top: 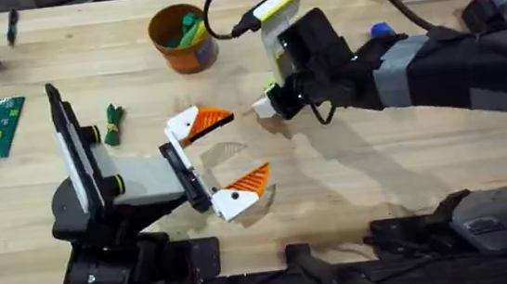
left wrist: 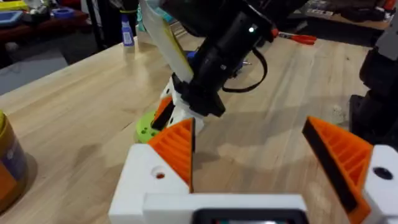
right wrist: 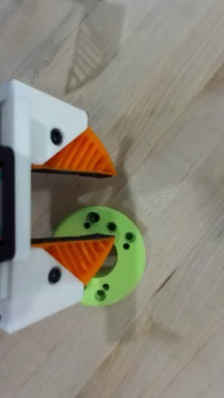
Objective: Pick up the gripper from the table and insert it into the empty holder that is missing its gripper. Then pick up a screw, insert it into the mounting hole, and use the screwdriver to tighten it. Finally, clean up the table by picking up the vegetable and placing it into the bucket.
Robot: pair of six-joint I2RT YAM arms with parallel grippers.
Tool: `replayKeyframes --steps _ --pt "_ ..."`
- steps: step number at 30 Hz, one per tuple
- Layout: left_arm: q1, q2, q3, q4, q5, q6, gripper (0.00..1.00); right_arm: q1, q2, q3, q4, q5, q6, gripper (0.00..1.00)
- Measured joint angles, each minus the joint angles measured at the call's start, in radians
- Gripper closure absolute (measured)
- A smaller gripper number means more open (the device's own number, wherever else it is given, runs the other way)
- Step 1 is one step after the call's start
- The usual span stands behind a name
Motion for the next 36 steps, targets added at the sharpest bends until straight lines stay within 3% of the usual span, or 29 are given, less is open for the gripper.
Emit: replayKeyframes --steps 13,36 --pt "0.0 0.0 0.0 0.0 0.0 0.0 0.015 -0.001 0.0 0.0 0.0 0.027 0.0 0.672" --pt "0.0 0.0 0.0 0.0 0.0 0.0 0.015 -0.001 -0.001 0.0 -0.005 0.026 0.0 0.644"
